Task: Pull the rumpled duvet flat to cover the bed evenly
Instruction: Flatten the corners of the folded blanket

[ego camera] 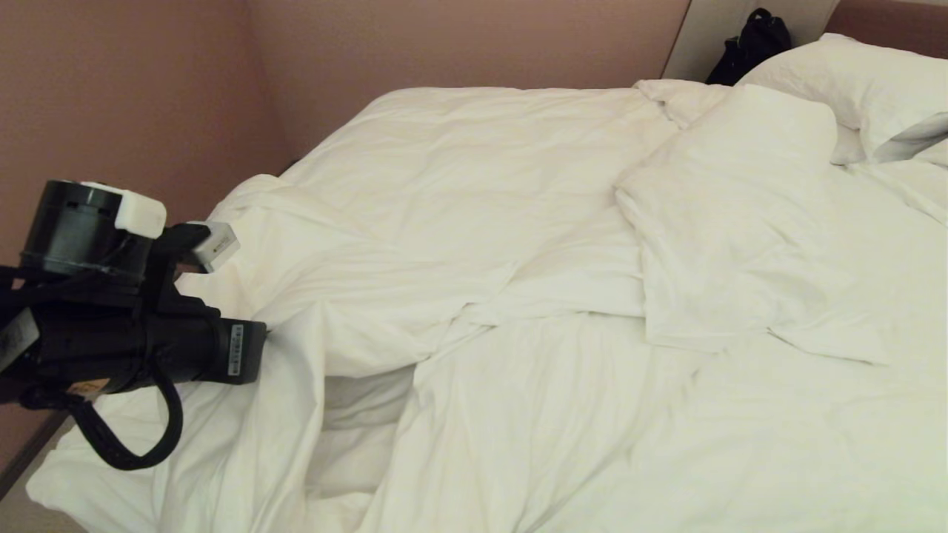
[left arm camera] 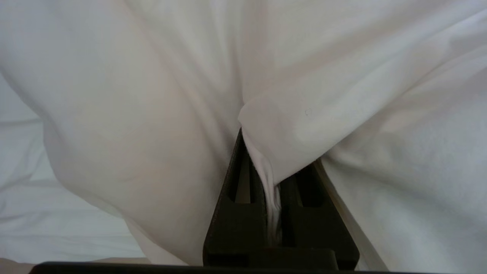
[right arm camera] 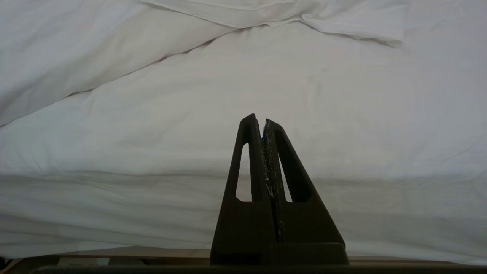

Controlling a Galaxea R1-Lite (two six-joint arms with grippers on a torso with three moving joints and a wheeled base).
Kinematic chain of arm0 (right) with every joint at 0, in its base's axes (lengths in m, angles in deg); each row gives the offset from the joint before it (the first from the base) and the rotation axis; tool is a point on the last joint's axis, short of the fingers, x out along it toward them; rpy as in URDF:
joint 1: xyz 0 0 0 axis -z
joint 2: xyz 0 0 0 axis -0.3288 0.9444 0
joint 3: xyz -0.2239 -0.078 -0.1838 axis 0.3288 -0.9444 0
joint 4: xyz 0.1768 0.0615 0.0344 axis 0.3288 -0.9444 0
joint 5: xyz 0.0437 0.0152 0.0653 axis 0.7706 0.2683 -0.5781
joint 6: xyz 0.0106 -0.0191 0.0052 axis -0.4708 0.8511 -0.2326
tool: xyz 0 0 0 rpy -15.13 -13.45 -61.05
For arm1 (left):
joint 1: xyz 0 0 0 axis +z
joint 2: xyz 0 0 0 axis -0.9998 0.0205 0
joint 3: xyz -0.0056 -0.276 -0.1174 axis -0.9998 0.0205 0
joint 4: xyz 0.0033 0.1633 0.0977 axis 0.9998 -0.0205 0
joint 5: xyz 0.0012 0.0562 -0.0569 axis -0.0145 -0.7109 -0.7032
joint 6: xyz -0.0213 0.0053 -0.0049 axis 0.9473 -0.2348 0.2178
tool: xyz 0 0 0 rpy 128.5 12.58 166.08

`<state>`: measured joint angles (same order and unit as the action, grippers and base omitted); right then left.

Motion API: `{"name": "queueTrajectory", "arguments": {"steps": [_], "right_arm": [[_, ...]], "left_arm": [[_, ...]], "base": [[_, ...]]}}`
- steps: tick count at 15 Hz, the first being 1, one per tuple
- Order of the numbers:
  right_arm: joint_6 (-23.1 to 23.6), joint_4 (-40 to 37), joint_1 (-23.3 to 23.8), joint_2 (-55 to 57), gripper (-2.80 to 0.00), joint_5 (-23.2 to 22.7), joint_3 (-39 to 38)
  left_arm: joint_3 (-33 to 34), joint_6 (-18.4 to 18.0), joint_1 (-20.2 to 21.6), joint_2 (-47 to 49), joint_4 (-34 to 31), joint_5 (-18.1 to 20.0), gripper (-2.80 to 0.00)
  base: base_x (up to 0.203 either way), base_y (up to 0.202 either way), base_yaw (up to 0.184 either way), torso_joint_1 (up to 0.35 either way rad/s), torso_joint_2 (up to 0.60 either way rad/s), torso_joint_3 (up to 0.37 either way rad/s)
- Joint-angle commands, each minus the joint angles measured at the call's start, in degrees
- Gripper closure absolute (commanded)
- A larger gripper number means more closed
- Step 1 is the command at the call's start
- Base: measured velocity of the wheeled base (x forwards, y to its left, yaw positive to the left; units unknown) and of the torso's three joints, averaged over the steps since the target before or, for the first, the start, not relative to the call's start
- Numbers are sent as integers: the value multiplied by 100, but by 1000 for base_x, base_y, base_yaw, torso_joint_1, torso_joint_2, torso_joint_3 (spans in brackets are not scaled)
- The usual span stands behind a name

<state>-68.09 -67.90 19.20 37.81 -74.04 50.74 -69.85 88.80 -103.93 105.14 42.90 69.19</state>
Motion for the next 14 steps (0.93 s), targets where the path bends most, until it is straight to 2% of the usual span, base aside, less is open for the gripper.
{"name": "queueTrajectory", "arguments": {"steps": [1, 6, 14], "right_arm": [[4, 0, 0, -2, 0, -2, 0], [4, 0, 0, -2, 0, -2, 0], [4, 0, 0, -2, 0, -2, 0]], "left_arm": [[265, 1, -1, -230, 11, -29, 0], [495, 116, 7, -423, 19, -63, 0], [610, 107, 16, -442, -84, -61, 0]], "base": [[0, 0, 0, 0, 0, 0], [0, 0, 0, 0, 0, 0], [0, 0, 0, 0, 0, 0]]}}
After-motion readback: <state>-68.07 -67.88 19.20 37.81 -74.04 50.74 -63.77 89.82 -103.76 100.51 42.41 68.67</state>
